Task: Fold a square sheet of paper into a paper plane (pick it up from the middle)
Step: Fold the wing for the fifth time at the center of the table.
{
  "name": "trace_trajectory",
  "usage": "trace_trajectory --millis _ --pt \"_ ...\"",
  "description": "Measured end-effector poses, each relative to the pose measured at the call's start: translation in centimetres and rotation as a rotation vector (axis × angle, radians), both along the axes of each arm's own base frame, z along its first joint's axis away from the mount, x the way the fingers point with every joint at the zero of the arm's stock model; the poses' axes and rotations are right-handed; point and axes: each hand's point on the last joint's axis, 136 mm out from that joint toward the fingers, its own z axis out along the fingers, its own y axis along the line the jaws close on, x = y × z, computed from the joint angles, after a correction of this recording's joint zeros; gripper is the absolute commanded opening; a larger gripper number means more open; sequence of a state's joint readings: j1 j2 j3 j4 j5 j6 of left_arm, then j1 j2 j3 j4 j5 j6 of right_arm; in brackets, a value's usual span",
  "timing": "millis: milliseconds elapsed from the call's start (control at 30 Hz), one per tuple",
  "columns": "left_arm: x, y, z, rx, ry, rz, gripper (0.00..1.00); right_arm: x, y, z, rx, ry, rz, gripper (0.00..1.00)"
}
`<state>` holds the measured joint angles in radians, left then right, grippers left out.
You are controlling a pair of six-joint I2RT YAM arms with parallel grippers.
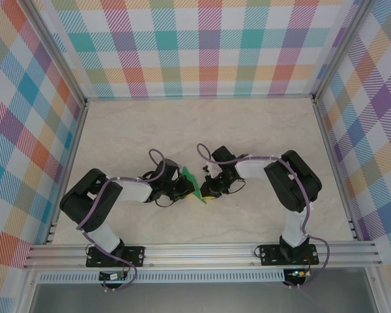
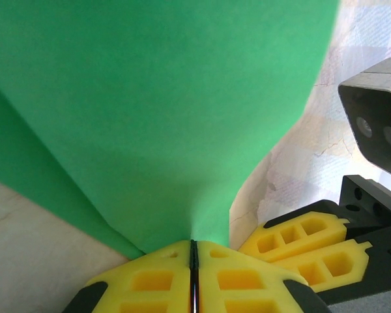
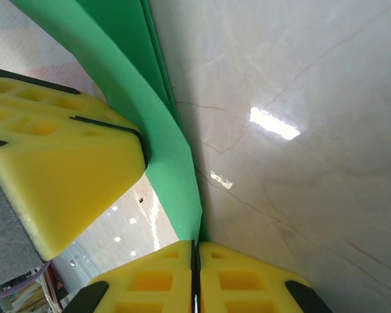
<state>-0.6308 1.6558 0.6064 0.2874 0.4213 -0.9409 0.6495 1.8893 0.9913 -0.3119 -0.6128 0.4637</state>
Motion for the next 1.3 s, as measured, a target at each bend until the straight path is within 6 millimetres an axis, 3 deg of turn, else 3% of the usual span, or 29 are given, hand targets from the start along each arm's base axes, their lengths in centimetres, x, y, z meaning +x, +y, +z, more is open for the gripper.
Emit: trace_trajectory --millis 367,867,1100,1300 --pt "0.2 0.0 -0.1 0.017 0.008 0.003 0.08 0.0 0.1 0.2 0.007 -0.002 0.002 0.16" --pt "0.2 0.1 -0.2 0.029 0.010 -0.002 0.07 -1.1 -1.1 0.1 -0.026 0.002 0.001 0.10" --pt "0.2 0.1 -0.2 0.031 0.008 -0.002 0.07 -1.1 -1.1 -0.1 -0.027 0.009 0.002 0.13" --pt "0.2 0.1 -0.2 0.031 0.008 -0.001 0.07 -0.6 -1.8 1.3 -0.069 -0.063 -0.015 0.18"
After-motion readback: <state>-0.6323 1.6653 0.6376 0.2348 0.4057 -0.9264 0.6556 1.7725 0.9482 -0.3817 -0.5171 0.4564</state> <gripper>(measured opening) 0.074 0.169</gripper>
